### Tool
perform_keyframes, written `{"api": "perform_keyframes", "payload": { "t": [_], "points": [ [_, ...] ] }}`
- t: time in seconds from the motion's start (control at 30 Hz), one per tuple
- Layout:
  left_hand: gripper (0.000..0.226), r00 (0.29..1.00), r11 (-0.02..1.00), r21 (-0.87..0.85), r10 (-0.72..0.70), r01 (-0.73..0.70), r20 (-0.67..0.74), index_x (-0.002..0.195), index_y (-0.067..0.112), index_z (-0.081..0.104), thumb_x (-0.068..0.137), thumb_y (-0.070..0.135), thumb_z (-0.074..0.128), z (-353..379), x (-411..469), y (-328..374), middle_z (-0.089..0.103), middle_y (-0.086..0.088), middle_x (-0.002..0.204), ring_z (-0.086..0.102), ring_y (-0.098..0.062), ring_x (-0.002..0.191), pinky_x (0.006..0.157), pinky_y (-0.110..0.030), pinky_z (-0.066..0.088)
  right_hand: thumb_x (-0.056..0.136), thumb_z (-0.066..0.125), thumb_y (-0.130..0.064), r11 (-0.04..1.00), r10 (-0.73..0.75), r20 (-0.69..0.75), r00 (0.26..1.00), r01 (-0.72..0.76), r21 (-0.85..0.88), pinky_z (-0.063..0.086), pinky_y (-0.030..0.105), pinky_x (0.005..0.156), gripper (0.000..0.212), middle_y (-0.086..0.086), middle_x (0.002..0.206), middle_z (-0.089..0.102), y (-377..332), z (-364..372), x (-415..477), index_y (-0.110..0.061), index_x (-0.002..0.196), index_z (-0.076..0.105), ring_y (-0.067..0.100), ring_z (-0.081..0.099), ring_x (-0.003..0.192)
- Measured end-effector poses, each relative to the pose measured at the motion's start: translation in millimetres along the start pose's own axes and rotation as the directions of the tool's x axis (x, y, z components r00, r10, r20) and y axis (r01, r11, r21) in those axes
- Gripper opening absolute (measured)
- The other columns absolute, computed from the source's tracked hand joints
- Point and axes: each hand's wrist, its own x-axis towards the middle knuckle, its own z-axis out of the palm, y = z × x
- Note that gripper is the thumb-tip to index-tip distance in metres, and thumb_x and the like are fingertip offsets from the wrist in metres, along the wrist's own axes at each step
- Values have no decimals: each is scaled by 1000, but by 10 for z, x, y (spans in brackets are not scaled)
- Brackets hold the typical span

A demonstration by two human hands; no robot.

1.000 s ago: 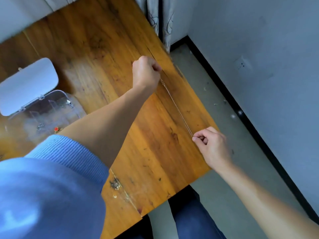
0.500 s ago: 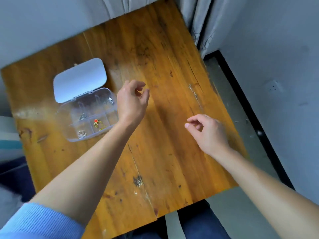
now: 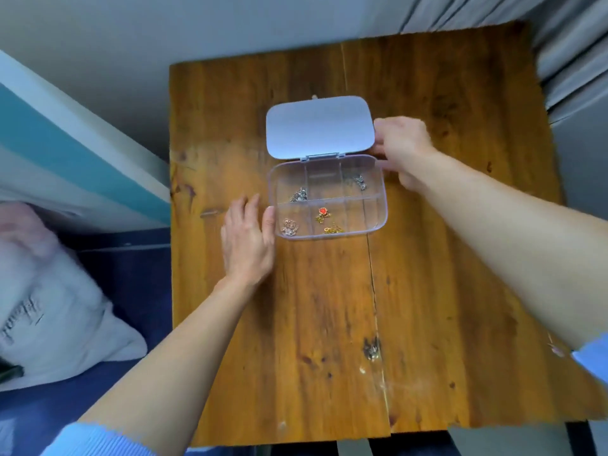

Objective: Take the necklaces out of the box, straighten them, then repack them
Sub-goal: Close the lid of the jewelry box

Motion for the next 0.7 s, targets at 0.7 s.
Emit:
{"api": "perform_keyframes", "payload": {
  "t": [0.7],
  "points": [
    [48, 994, 997, -52, 56, -51, 94, 138, 34, 47, 100, 47, 19, 126, -47, -154, 8, -7, 163, -5, -20, 150, 120, -39, -5, 89, 61, -18, 820, -512, -137, 848, 435, -371, 56, 29, 66, 12, 2, 89, 69, -205, -196, -84, -21, 101, 62, 14, 67, 82]
  ]
}}
